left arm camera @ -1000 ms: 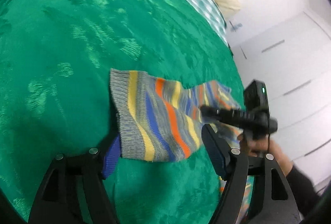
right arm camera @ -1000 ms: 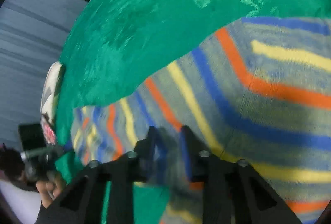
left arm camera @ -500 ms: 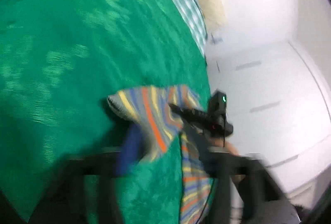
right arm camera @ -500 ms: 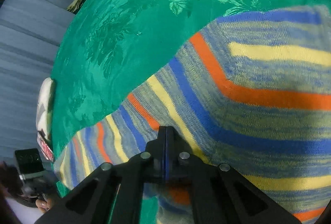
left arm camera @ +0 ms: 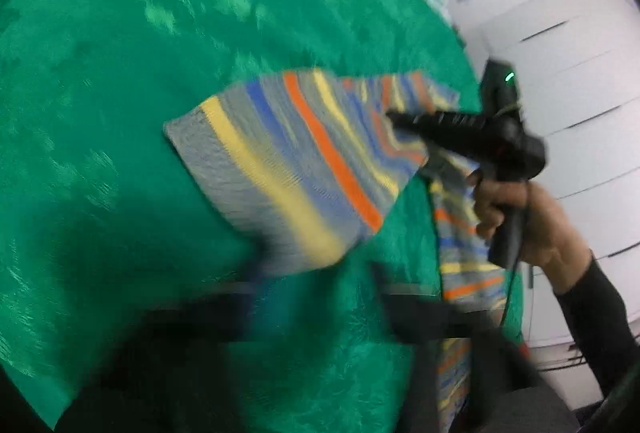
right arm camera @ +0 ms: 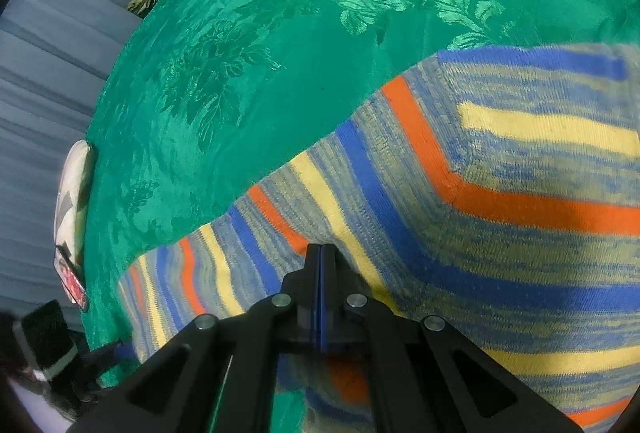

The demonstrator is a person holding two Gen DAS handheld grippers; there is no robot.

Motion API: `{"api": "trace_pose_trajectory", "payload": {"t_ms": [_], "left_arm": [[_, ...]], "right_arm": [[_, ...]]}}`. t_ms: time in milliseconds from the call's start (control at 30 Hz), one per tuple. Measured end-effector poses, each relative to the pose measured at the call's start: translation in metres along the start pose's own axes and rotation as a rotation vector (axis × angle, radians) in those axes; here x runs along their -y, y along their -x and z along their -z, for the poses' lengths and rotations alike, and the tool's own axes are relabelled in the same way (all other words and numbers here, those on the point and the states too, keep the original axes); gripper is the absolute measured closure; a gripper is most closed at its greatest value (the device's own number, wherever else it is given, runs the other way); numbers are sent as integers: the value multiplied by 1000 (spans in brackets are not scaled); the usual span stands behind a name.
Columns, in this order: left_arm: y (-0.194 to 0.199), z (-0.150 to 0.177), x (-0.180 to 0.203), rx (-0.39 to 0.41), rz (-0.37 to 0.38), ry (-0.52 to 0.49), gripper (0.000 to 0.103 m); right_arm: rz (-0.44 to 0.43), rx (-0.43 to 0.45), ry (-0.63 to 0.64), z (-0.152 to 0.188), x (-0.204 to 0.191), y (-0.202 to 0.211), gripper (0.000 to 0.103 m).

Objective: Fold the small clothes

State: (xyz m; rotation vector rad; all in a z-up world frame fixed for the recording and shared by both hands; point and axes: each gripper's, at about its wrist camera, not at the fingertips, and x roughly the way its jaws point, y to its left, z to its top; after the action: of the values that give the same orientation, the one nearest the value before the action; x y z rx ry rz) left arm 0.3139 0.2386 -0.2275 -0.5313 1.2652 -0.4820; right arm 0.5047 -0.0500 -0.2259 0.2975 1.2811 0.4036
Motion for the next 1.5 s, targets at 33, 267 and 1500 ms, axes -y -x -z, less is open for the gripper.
{"api": "trace_pose_trajectory", "payload": {"t_ms": [33, 267, 1500], "left_arm": [[0, 0, -2, 8, -14, 23, 96], [32, 0, -29, 34, -141, 75, 98], [31, 59, 130, 265, -372, -276, 32]], "right_arm": [[6, 2, 2, 0, 0, 0, 103], [38, 5, 22, 0, -5, 0, 103], [385, 194, 108, 285, 176, 239, 59]]}}
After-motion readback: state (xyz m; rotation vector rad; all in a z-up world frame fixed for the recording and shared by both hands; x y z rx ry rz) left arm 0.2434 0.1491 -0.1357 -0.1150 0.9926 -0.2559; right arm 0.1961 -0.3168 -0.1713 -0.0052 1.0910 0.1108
